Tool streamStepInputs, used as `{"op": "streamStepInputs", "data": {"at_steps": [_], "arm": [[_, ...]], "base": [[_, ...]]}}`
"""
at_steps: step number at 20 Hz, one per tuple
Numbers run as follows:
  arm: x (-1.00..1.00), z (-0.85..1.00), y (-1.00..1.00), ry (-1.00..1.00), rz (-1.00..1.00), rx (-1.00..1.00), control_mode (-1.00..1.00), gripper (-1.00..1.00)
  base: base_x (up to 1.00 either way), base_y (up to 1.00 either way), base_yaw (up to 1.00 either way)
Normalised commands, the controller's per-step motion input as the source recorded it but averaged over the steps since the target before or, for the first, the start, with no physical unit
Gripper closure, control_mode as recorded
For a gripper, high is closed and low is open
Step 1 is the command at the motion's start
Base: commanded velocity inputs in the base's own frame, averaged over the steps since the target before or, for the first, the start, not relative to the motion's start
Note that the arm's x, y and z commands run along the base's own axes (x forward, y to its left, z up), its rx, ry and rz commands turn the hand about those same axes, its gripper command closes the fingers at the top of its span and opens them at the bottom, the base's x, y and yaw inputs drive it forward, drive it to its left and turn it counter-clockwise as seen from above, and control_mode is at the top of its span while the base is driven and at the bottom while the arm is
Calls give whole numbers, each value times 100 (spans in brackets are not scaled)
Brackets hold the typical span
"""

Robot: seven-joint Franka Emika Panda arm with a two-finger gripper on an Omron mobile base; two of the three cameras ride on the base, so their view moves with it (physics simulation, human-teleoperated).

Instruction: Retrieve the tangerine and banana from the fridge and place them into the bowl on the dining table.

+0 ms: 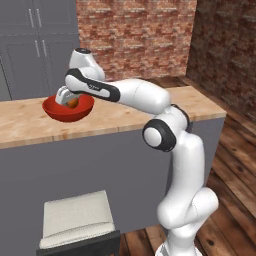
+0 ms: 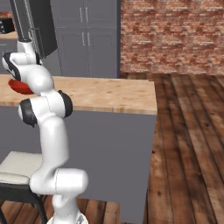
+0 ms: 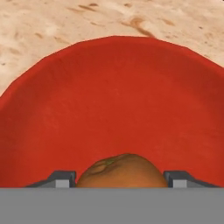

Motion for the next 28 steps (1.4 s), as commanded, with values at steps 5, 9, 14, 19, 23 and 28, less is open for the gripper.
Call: {"op": "streamStepInputs", "data": {"at_steps": [5,9,14,19,23,28], "arm": [[10,-11,0,0,0,-1,-100,-100],[12,-9,0,0,0,0,-100,-100],[3,-1,-2,0,0,0,-100,-100],[0,11,-15,-3,0,4,-100,-100],[-10,45,-23,-13,0,12,-100,-100],[-15,55,-31,-19,0,15,-100,-100]], "base": [[0,0,0],[0,0,0],[0,0,0],[0,0,0],[0,0,0],[0,0,0]]}}
